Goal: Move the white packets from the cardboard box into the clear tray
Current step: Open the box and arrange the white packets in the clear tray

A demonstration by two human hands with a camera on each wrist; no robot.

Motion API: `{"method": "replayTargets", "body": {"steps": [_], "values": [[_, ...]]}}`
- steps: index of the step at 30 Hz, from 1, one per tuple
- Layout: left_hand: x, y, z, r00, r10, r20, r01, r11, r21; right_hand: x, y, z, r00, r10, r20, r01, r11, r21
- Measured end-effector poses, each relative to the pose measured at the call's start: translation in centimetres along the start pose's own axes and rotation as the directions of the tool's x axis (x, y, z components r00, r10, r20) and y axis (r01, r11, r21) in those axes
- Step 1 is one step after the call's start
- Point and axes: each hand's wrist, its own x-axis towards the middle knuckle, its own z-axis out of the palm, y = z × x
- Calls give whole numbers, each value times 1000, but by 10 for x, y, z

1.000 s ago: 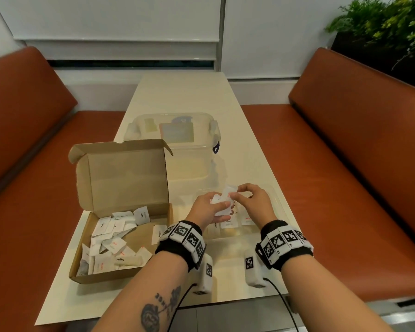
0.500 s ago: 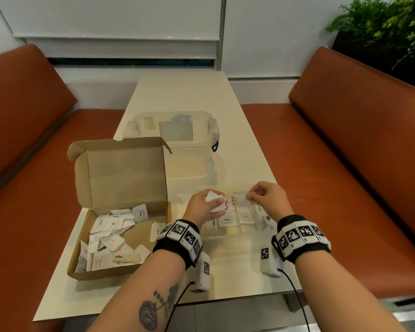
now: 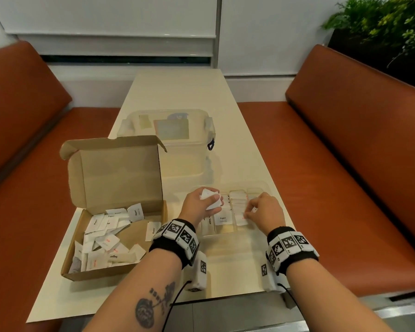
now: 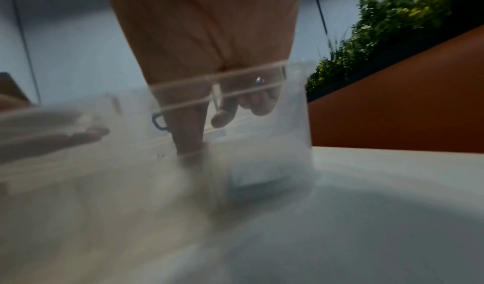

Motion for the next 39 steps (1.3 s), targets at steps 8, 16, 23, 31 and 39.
{"method": "replayTargets", "body": {"steps": [8, 16, 23, 31, 39], "values": [[0, -1, -1, 1000, 10, 7, -10, 1000, -2, 2, -1, 5, 988, -152, 26, 154, 982, -113], [3, -2, -1, 1000, -5, 25, 4, 1000, 30, 8, -2, 12, 970, -208, 128, 233, 942, -239], [4, -3, -2, 999, -10, 32, 9, 999, 39, 11, -4, 13, 970, -186, 154, 217, 951, -220], [2, -1, -1, 999, -28, 42, 25, 998, 55, 14, -6, 16, 979, -163, 124, 186, 961, -203], [2, 1, 1, 999, -46, 23, 45, 998, 41, 3, -33, 5, 943, -322, -88, 334, 911, 243]]}}
